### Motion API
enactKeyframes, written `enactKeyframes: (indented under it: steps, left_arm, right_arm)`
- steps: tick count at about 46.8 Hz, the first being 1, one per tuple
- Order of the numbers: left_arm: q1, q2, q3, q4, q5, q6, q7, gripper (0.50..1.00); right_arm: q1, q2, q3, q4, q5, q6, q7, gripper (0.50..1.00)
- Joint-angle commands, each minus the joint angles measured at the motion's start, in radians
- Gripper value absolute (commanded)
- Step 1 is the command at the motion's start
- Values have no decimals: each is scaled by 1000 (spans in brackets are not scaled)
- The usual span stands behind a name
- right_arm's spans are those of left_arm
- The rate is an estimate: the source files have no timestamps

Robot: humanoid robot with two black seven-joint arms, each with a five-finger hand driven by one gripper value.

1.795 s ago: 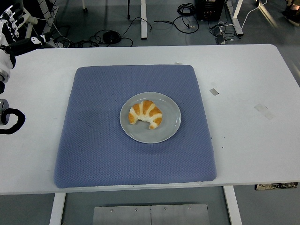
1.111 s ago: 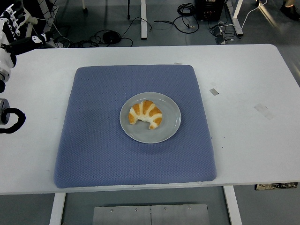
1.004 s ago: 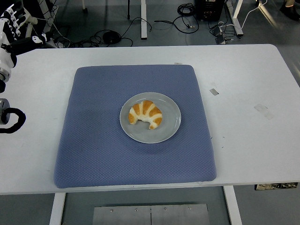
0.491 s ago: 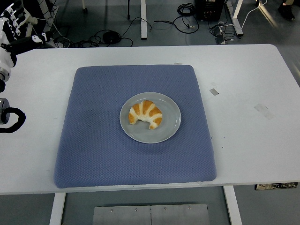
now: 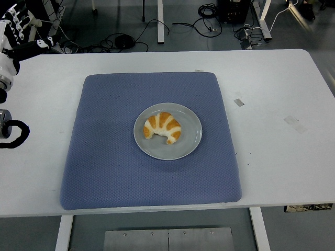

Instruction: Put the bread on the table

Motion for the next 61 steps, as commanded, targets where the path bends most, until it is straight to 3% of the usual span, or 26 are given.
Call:
enactKeyframes:
  steps: [1, 14, 19, 37, 52, 61]
  left_arm:
    - [-7, -1, 2, 0, 0, 0, 13, 978]
    - [-26, -4, 3, -4, 7, -3, 66, 980]
    - [-45, 8, 44, -37, 18, -5, 109, 980]
    - [-161, 7, 183, -149, 340, -5, 402, 980]
    - [-257, 2, 362, -187, 530, -28, 464, 977]
    - [-333, -51, 517, -190, 590, -23, 494, 977]
  right_arm:
    - [0, 0, -1, 0, 0, 0, 0, 1000]
    - [0, 0, 1, 0, 0, 0, 0, 1000]
    - [0, 0, -1, 0, 0, 0, 0, 1000]
    - [0, 0, 1, 0, 0, 0, 0, 1000]
    - [0, 0, 1, 0, 0, 0, 0, 1000]
    - [0, 0, 1, 0, 0, 0, 0, 1000]
